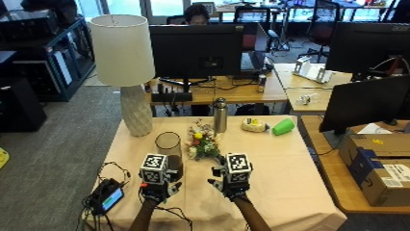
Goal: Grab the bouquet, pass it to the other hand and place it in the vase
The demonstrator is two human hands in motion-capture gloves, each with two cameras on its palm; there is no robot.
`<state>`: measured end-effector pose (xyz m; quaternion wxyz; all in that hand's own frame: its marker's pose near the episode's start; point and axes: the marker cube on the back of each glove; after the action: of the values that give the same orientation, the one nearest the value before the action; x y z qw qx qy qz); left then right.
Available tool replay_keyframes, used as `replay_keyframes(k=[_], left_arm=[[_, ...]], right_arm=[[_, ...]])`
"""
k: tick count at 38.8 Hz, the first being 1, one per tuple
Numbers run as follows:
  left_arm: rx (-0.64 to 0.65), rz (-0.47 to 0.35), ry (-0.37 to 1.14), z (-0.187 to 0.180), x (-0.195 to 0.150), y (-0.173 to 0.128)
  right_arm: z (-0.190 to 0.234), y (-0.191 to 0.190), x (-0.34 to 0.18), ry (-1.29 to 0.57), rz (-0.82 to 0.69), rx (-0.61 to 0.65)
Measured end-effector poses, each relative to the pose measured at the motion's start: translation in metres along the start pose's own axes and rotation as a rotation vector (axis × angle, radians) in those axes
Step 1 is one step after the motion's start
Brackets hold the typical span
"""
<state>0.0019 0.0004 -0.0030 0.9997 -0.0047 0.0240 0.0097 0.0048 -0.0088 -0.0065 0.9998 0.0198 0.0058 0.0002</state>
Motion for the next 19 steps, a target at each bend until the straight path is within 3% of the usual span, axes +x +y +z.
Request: replay_keyframes(k=[10, 19], left_arm=[[0.0, -0.007, 0.007, -0.001, -0.001, 0.001], [-0.008, -0.002, 0.004, 0.009, -0.004, -0.006]], right_arm=[[0.013, -0.03, 0.034, -0.022, 0.086, -0.056], [0.058, -0.073, 0.068, -0.042, 0.15, -0.104]])
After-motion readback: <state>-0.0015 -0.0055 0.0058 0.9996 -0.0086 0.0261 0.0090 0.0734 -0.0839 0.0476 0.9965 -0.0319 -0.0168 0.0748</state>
